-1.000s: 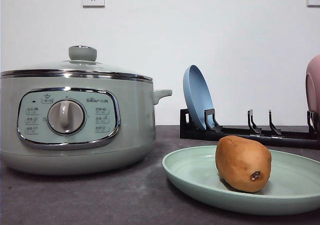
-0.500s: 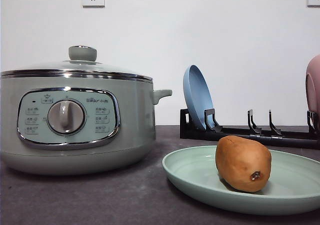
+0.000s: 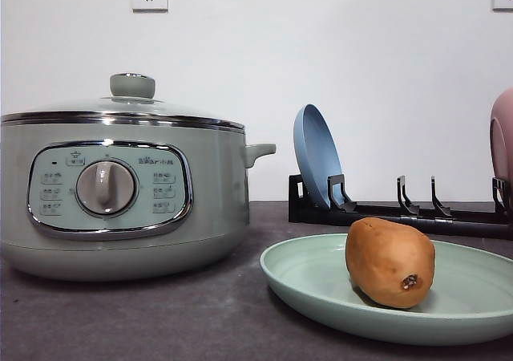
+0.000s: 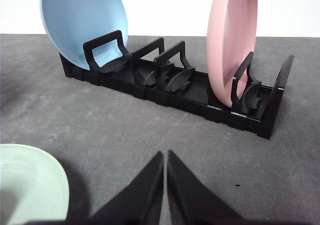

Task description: Transfer potato from steamer to green plate

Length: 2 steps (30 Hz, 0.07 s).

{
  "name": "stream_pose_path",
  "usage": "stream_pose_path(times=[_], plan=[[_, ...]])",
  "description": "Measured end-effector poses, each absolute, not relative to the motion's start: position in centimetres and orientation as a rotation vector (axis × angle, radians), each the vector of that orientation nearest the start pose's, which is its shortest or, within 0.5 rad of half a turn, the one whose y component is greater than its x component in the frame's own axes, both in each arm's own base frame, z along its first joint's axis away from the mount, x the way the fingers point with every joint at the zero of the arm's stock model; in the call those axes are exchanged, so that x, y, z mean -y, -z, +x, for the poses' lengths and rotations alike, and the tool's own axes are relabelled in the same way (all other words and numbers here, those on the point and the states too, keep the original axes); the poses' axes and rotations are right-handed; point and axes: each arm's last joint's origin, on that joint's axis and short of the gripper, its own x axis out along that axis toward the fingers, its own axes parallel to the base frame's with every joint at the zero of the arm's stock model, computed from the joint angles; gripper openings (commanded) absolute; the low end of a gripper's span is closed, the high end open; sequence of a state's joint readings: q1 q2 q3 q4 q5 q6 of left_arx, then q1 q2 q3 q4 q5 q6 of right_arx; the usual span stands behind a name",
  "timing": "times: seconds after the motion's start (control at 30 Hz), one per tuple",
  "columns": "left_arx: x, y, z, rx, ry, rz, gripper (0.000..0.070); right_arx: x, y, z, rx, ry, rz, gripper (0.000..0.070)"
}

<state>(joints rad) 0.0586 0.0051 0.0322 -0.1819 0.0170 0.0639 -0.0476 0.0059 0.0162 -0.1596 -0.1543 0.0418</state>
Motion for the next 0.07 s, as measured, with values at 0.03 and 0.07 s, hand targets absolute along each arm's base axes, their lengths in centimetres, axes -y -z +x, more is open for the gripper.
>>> stream_pose_path(times=[0.03,0.07], plan=[[-0.51,-15.66,9.47,-0.156,-0.037,0.058,0.0002,0.01,-15.32,9.58,-0.151,-0.103,0.057,0.0000],[-0.51,-15.65,9.47,-0.156,-0.037,0.058,0.0002,0.01,-15.32,9.58,-0.151,-0.103,0.057,0.0000]])
